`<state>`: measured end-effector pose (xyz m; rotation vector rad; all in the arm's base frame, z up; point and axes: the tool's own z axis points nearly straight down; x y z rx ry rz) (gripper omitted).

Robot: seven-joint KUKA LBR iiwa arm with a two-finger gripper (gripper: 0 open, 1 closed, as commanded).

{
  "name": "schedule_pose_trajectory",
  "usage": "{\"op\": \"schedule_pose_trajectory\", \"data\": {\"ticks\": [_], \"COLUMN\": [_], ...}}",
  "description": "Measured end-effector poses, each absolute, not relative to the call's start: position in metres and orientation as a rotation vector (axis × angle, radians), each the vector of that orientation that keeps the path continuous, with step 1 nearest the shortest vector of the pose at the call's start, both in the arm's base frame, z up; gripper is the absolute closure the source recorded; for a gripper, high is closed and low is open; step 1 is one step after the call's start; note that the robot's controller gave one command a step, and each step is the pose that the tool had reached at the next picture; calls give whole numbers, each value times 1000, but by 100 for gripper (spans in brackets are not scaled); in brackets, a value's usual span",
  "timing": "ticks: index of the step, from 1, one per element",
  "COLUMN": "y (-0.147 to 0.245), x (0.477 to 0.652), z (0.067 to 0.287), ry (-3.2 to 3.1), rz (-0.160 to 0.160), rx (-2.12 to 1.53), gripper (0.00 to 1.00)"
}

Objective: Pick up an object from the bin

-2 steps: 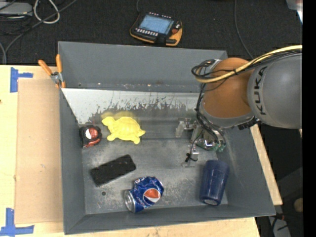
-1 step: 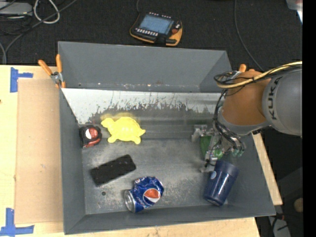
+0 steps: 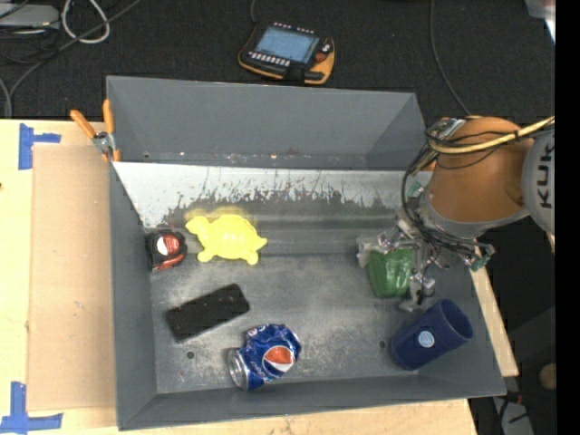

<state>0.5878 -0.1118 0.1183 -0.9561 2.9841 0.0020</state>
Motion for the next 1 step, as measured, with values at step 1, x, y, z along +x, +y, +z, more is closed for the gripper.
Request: {"op": "schedule_pose_trajectory", "data": {"ticks": [1], "y": [-156], "x": [619], "z": [99], "ry": [3108], "rz": [8], "rx": [-482], "gripper": [0]}}
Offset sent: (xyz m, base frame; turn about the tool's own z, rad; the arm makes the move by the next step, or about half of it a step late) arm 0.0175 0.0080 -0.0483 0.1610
